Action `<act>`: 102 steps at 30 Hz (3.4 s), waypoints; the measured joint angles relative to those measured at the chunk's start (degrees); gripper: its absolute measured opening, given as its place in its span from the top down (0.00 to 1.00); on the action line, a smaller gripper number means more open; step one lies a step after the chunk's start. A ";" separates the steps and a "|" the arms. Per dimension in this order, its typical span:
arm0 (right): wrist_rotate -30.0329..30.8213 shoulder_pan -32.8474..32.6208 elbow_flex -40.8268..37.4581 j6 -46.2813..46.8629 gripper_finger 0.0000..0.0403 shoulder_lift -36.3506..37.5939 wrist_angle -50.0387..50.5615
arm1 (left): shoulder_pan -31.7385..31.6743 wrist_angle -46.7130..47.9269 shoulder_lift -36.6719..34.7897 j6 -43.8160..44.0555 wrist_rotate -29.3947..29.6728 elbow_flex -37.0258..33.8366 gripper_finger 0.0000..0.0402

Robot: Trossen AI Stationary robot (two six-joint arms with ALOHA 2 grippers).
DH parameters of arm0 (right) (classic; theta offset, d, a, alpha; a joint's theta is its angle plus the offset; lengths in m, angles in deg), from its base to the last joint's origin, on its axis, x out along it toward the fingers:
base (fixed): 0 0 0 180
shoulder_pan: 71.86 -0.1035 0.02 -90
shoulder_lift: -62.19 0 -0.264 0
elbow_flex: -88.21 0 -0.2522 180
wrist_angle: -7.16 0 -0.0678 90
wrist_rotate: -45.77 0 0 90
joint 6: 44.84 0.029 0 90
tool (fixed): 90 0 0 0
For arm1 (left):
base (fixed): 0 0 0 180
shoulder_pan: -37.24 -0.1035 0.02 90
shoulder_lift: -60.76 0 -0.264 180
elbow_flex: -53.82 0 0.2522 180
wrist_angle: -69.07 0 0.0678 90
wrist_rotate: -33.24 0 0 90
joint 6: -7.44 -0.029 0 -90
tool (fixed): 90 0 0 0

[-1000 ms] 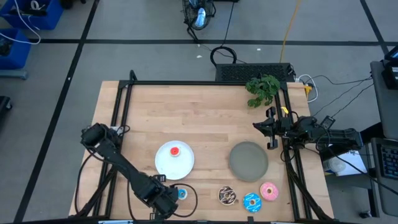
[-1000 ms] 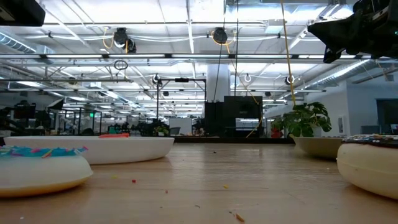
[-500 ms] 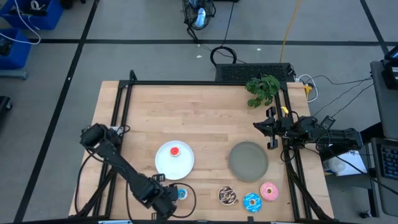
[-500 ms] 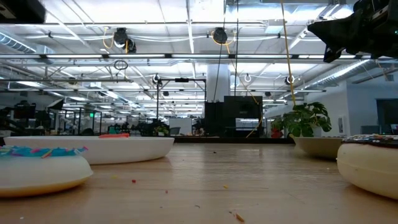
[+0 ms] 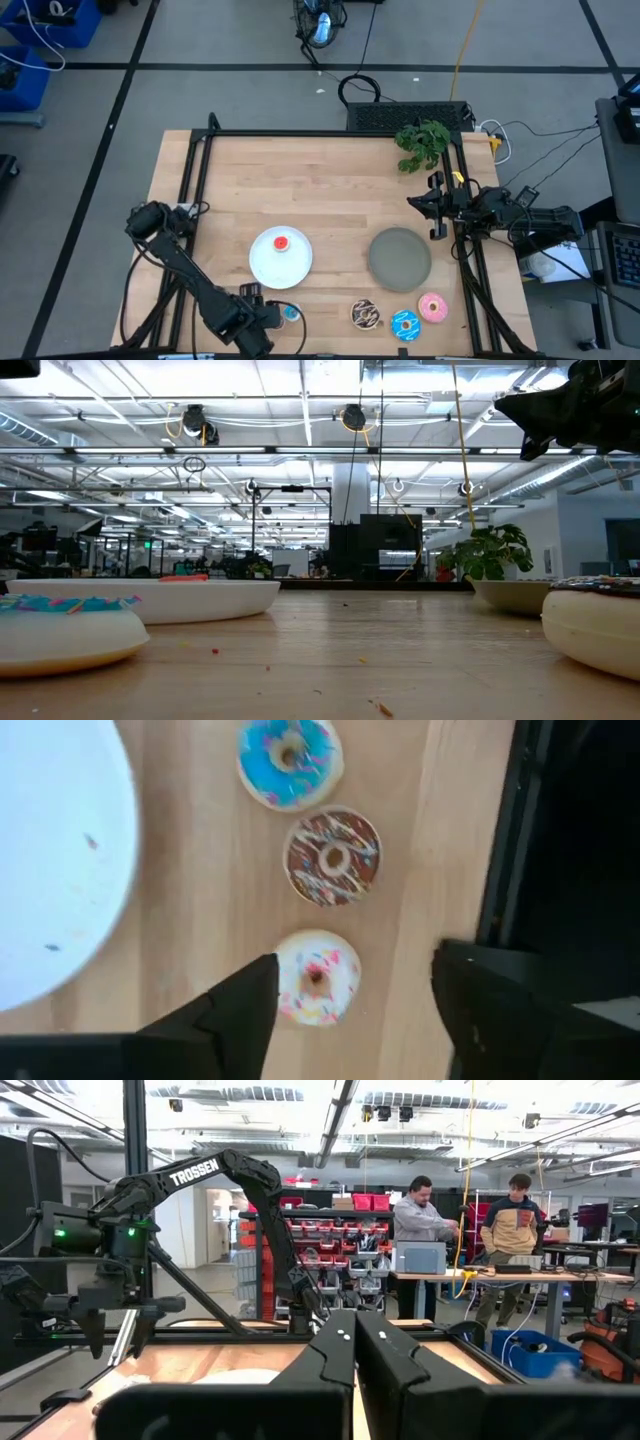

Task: Pick & Place donuts
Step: Put the small white donut on the white plate

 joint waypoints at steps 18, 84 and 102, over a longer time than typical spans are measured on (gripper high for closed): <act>0.01 0.00 0.00 0.00 1.00 0.00 -0.01 | 0.95 -1.23 0.04 7.56 0.33 -4.47 0.19; 0.04 0.01 0.00 -0.23 1.00 0.01 -0.31 | 1.34 -8.85 3.76 4.68 -2.71 -10.09 0.18; 0.03 0.01 0.01 -0.08 1.00 0.01 -0.31 | 1.34 -13.07 3.54 4.65 -3.32 -12.24 0.18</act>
